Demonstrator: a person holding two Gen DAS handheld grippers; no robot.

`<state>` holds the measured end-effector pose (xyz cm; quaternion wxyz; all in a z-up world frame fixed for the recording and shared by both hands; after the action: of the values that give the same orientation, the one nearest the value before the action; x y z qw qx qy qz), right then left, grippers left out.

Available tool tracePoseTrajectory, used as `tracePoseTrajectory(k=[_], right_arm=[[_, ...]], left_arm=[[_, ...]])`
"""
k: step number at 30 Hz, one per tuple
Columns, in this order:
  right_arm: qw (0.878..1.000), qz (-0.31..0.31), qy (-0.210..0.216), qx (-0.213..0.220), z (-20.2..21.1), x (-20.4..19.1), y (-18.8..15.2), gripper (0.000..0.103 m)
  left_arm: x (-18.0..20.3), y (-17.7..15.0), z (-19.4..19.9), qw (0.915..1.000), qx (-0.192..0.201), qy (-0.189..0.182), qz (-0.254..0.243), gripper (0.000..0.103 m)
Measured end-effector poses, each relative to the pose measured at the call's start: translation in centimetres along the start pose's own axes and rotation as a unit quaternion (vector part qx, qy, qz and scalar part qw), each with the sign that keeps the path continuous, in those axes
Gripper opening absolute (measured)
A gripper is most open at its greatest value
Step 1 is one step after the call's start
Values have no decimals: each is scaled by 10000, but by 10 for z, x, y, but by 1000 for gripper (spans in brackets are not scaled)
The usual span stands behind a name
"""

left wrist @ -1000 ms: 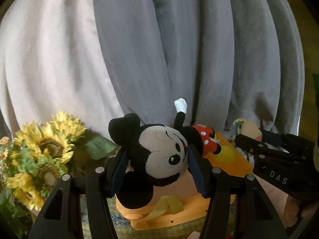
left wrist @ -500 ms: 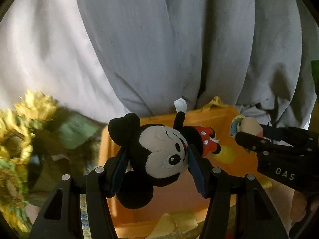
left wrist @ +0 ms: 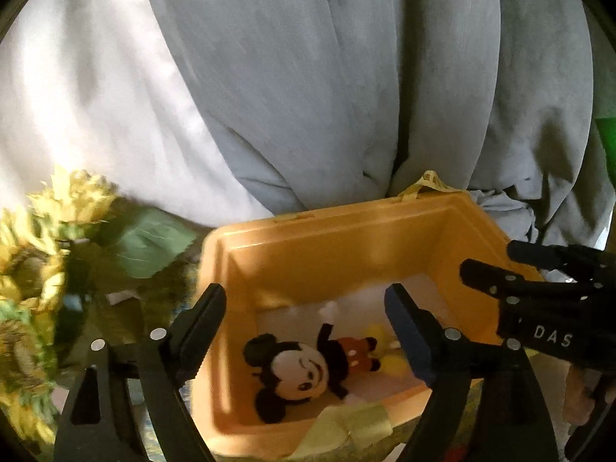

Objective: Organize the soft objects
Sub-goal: 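Carry both plushes over the orange crate and open both tools to drop them, then move both tools back from the crate toward the remaining soft items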

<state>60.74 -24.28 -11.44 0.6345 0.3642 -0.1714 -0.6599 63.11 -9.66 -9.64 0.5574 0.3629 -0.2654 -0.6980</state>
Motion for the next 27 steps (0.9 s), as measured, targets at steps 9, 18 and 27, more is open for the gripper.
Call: tracePoseTrajectory(k=[9,18,27], right_arm=[[9980,193,-302,515,51,-17,-2,78],[9930,343,-264,1102,114,-42,-11,81],[9869,514,-214,1511,156,-57,-28,83]], left_arm=[[-28,-2,54,9982,389,427,172,88],[-45,-5,120,9948,803,504,360,89],[-52,-22,173,9884,1294,662,446,90]])
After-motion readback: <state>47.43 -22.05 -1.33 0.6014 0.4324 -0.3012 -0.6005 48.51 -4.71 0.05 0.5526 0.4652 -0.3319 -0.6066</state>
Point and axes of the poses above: each gripper's, at about its wrist camera, not at the fingertips, and z roughly against the way its jaws point, x to its right, y to its top, the point moved 9 cm from there along -z, roughly the way its jaws point, and after that the axes turned 13 degrees about y, right-handed, at the moved point
